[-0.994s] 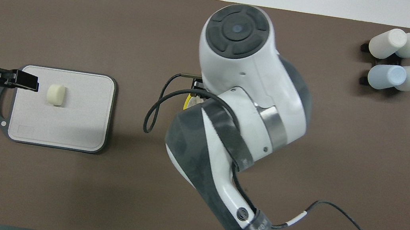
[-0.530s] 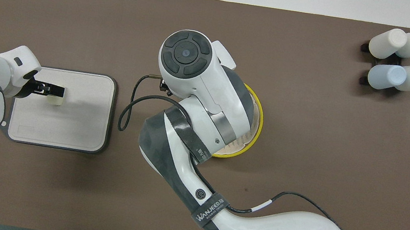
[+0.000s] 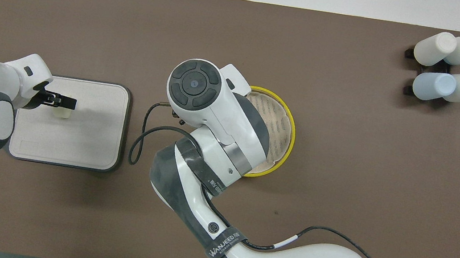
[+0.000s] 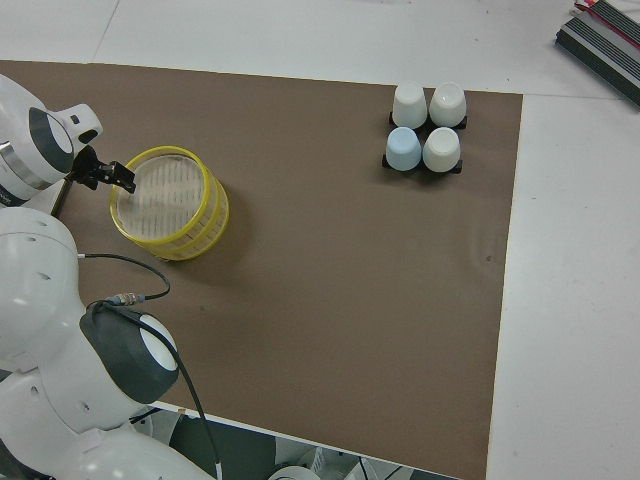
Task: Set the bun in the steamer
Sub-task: 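Grasp the lid with the right gripper while the left gripper grasps the bun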
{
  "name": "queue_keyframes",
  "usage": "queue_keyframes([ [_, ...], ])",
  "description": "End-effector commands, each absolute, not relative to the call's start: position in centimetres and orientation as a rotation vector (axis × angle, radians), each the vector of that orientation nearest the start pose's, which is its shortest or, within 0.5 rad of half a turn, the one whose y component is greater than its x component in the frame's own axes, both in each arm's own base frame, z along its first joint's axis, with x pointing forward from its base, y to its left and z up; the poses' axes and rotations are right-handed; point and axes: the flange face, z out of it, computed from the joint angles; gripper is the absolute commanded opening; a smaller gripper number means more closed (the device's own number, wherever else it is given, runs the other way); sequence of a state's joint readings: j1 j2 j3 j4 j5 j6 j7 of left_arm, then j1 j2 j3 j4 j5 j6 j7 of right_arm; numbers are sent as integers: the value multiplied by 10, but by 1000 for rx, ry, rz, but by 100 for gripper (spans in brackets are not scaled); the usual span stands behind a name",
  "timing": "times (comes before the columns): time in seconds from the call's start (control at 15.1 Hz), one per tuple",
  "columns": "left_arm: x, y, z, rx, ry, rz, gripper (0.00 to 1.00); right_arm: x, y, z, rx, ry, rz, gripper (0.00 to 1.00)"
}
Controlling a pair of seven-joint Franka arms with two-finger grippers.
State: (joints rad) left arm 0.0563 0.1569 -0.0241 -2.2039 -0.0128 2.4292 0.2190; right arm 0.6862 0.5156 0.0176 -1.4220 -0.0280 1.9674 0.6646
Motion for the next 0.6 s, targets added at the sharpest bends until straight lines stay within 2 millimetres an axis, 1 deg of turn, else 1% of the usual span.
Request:
queue_keyframes([
  [0.0,551,15,316,-3130,300,-130,42,533,446,401,-3106,-117,-57,86],
  [0.07,551,15,316,-3131,300,-128,28,531,446,399,-3087,-103,-41,83],
  [0.13,551,16,317,-3132,298,-118,21,528,448,398,-3069,-94,-38,79],
  [0.27,552,16,318,-3135,298,-92,21,525,450,394,-3046,-73,-32,72],
  [0.4,557,16,328,-3138,295,-76,21,522,449,392,-3045,-75,-31,61],
  [0.46,562,16,338,-3142,292,-55,21,522,447,391,-3046,-85,-30,47],
  [0.53,568,14,351,-3146,292,-38,21,520,446,388,-3050,-89,-23,26],
])
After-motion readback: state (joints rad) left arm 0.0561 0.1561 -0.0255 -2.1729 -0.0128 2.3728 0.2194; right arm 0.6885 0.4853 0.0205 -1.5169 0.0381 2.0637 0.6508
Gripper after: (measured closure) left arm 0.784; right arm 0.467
